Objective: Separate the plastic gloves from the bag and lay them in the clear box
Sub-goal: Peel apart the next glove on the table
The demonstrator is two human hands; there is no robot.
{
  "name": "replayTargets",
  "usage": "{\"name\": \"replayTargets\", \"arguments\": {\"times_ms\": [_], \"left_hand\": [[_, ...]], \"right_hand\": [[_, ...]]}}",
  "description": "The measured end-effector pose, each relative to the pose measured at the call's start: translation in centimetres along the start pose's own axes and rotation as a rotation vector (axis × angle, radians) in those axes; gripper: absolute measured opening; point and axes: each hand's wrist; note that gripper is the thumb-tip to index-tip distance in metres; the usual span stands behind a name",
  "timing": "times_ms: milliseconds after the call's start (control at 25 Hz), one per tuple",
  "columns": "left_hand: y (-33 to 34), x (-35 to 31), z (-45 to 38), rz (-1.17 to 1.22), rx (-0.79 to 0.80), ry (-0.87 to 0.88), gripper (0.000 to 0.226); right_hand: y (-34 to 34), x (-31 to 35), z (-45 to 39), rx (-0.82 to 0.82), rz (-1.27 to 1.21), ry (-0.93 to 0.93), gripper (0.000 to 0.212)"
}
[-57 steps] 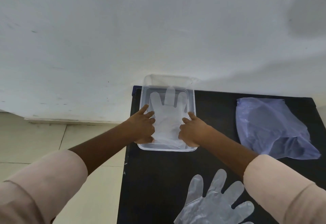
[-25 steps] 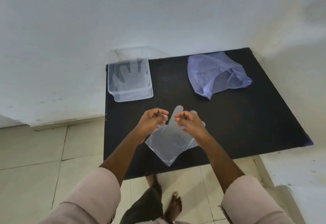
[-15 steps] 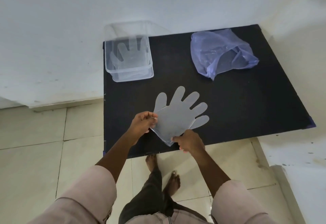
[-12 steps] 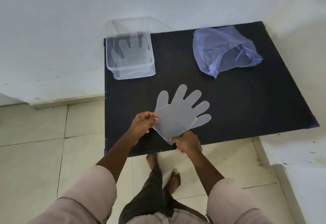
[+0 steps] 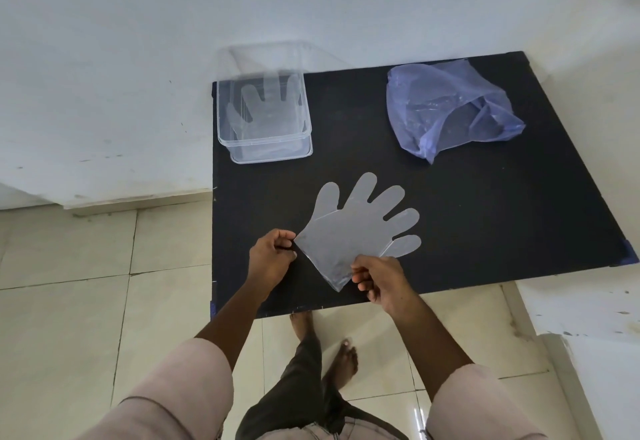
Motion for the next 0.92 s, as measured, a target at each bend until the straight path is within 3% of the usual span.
{"name": "replayTargets", "arguments": {"times_ms": [160,240,400,560,760,840,920], "left_hand": [[0.8,-0.2,-0.3,-0.125,0.011,0.131,0.051],[1.1,-0.6,-0.7,-0.186,0.034,0.161,0.051],[1.4,-1.2,-1.0,-0.216,0.021,0.23,0.027],[1.4,-0.9,-1.2,-0.17,0.041,0.131,0.028],[1.5,-0.8,-1.2,-0.078,0.053,0.033,0.024],[1.5,-0.8,-1.2,-0.047,0.068,-0.002,0.022],[1.5,-0.8,-1.1,-0.024,0.066,-0.017,0.021]], "right_hand": [[1.2,-1.2,0.0,-0.035,0.381,-0.165,0.03],[2.5,-1.5,0.1,-0.05,0.436,-0.191,0.038],[4.2,-1.3,0.2,-0.115,0.32,-0.206,0.027],[3.9,-1.6,-0.1,-0.126,0.219,-0.128,0.014],[2.8,-1.3,-0.1,-0.088,0.142,-0.074,0.012],[2.4,-1.3,-0.1,-0.1,0.31,-0.271,0.014],[2.0,-1.9,0.2,-0.14,0.53,-0.671,0.015]]}}
Point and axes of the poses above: each hand's wrist, its own z-axis away from the middle knuckle, its own y-axis out of the palm, x = y × z, and after that the axes turned 15 degrees about -x, right-handed
